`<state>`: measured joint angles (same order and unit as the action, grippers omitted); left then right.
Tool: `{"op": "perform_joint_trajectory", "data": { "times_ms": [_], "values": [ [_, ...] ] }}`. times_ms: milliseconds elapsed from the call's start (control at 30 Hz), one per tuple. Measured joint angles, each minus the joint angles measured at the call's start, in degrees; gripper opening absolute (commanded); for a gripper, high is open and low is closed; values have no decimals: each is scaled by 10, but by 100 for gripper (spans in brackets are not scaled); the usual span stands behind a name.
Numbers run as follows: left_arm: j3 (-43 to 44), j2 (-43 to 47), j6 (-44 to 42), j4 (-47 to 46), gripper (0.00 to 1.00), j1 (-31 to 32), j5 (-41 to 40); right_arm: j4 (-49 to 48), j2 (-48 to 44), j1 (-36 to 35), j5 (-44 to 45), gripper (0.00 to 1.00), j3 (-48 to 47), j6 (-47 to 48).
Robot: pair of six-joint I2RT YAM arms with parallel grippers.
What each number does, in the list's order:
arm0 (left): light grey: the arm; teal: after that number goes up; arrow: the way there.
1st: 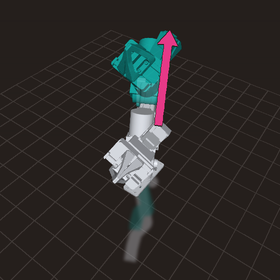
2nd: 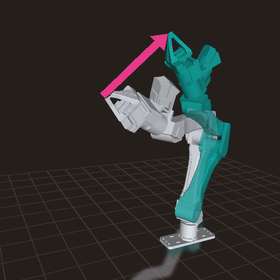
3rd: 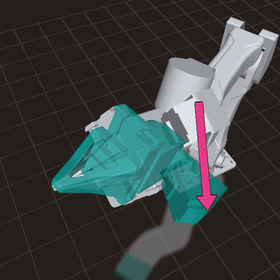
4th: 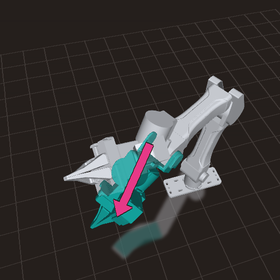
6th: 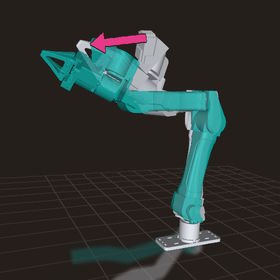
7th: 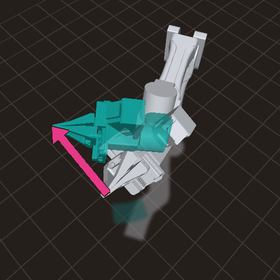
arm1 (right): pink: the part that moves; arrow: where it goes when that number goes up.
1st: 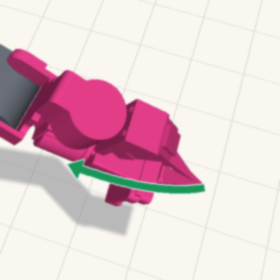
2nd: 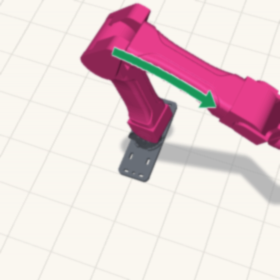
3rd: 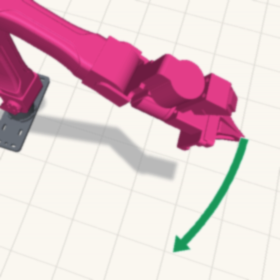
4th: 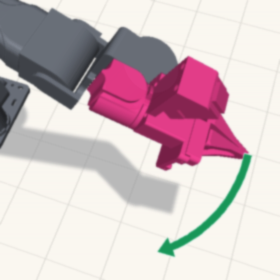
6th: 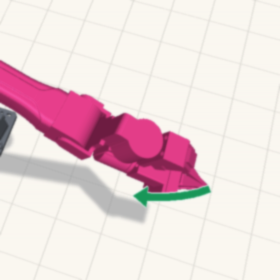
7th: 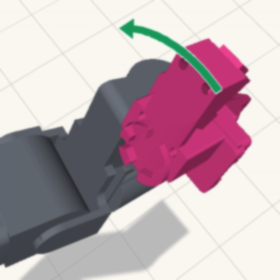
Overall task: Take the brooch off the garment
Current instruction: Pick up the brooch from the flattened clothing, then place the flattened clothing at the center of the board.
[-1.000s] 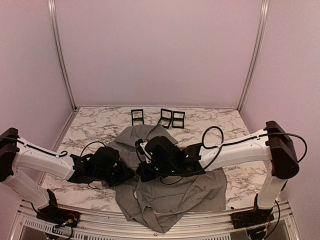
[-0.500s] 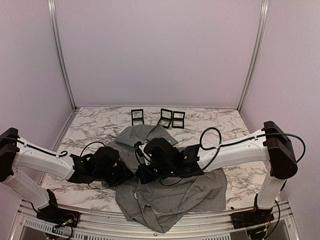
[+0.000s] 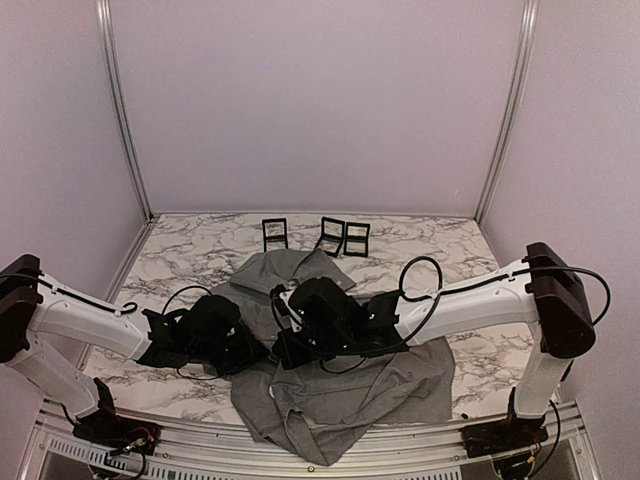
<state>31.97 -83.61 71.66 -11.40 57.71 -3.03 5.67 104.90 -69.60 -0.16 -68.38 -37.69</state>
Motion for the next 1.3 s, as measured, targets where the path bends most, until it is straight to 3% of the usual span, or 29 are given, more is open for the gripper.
{"op": "perform_joint_trajectory", "data": {
  "times_ms": [567,767,1300],
  "values": [
    [0,-20,1,-11,11,0,2,-9,0,0,0,0,18,-3],
    [0,-22,1,-19,0,-1,2,-9,0,0,9,0,19,-3],
    [0,23,-94,-20,0,-16,18,-7,0,29,27,0,31,2]
  ]
}}
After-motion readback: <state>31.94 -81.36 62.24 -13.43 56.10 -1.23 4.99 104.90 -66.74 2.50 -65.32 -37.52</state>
